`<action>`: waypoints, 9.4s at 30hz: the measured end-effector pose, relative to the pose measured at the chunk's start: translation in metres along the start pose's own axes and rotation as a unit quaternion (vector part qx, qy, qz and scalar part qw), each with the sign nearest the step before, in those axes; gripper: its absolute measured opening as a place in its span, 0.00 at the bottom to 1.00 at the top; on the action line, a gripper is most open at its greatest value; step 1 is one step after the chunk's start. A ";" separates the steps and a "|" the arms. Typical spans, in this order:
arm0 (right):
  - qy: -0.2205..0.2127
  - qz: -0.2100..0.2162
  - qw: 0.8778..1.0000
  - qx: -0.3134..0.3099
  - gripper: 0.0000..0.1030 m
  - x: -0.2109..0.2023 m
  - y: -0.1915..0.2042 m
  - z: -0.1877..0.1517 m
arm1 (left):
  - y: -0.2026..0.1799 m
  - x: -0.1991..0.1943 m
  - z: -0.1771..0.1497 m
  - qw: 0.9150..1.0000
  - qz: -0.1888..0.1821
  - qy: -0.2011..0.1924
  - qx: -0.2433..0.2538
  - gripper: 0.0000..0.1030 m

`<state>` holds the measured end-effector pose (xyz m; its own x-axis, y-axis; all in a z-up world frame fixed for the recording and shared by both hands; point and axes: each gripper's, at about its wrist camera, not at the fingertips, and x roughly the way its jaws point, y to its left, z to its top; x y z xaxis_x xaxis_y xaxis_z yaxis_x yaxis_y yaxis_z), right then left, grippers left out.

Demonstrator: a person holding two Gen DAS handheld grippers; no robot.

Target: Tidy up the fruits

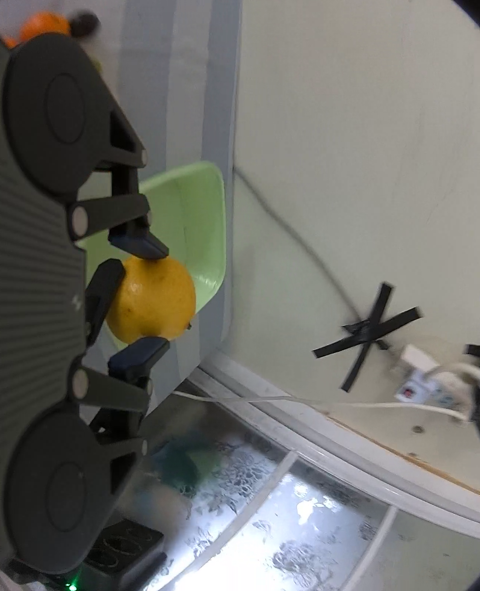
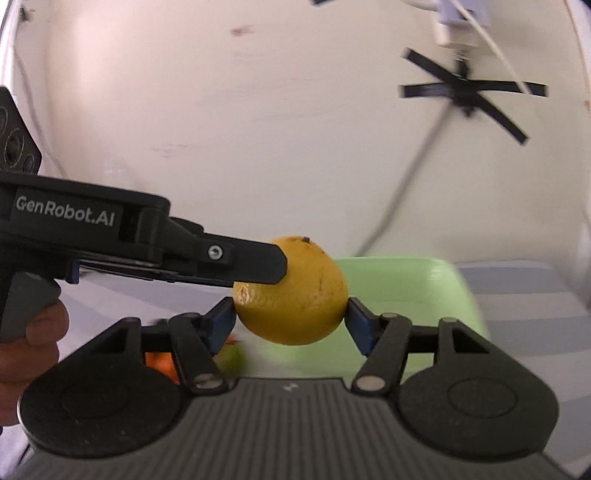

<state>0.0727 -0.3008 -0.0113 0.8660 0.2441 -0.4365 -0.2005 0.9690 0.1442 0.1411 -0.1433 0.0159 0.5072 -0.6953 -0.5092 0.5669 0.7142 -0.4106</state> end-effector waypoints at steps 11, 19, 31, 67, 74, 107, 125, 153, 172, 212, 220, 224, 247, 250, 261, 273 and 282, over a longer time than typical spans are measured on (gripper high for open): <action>0.038 -0.053 0.998 -0.025 0.65 0.041 -0.030 -0.015 | 0.001 0.064 -0.002 0.999 0.024 0.043 -0.004 0.45; 0.020 -0.053 0.998 -0.018 0.67 0.023 -0.023 -0.022 | 0.002 0.050 -0.006 0.999 0.015 0.038 -0.018 0.45; -0.040 0.030 0.998 0.030 0.55 -0.063 0.031 -0.050 | 0.031 -0.171 -0.067 0.992 0.069 -0.109 -0.007 0.45; 0.073 0.086 0.993 -0.022 0.25 -0.058 0.146 -0.111 | 0.058 -0.191 -0.200 0.991 0.128 -0.037 0.006 0.46; 0.078 0.070 0.994 -0.041 0.26 -0.046 0.148 -0.103 | 0.057 -0.183 -0.200 0.990 0.138 -0.033 0.013 0.44; 0.056 0.050 0.992 -0.100 0.32 -0.052 0.155 -0.103 | 0.058 -0.175 -0.196 0.990 0.133 -0.039 0.028 0.31; 0.051 0.016 0.991 -0.124 0.34 -0.059 0.161 -0.116 | 0.047 -0.159 -0.198 0.989 0.135 -0.028 0.053 0.38; 0.055 0.026 0.992 -0.115 0.33 -0.062 0.157 -0.118 | 0.048 -0.157 -0.197 0.989 0.131 -0.030 0.053 0.33; 0.053 0.021 0.991 -0.122 0.33 -0.062 0.159 -0.120 | 0.050 -0.157 -0.197 0.990 0.128 -0.031 0.048 0.34; 0.049 0.016 0.991 -0.125 0.32 -0.063 0.163 -0.121 | 0.053 -0.158 -0.197 0.990 0.128 -0.033 0.043 0.31; 0.049 0.015 0.990 -0.130 0.33 -0.063 0.164 -0.122 | 0.051 -0.160 -0.198 0.990 0.131 -0.035 0.043 0.32; 0.050 0.018 0.991 -0.126 0.33 -0.062 0.163 -0.122 | 0.045 -0.165 -0.201 0.988 0.135 -0.043 0.056 0.32; -0.011 0.012 0.995 -0.099 0.32 -0.074 0.133 -0.098 | 0.033 -0.148 -0.137 0.994 0.085 -0.049 0.048 0.30; -0.050 -0.037 0.993 -0.103 0.32 -0.073 0.107 -0.073 | 0.019 -0.123 -0.096 0.994 0.062 -0.061 0.063 0.31; -0.046 -0.142 0.988 -0.043 0.32 -0.030 -0.001 -0.037 | 0.008 0.018 -0.032 0.998 0.056 -0.001 0.042 0.31; -0.061 -0.124 0.990 -0.034 0.34 -0.024 -0.010 -0.045 | 0.017 -0.005 -0.035 0.999 0.044 -0.025 0.019 0.39; -0.053 0.036 0.998 0.000 0.34 -0.059 0.026 -0.046 | 0.051 -0.126 -0.083 0.988 0.136 -0.068 0.023 0.40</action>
<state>-0.0042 -0.2881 -0.0227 0.8931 0.3068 -0.3289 -0.2628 0.9494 0.1721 0.0522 -0.0122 -0.0040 0.7258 -0.4846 -0.4883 0.4249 0.8740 -0.2358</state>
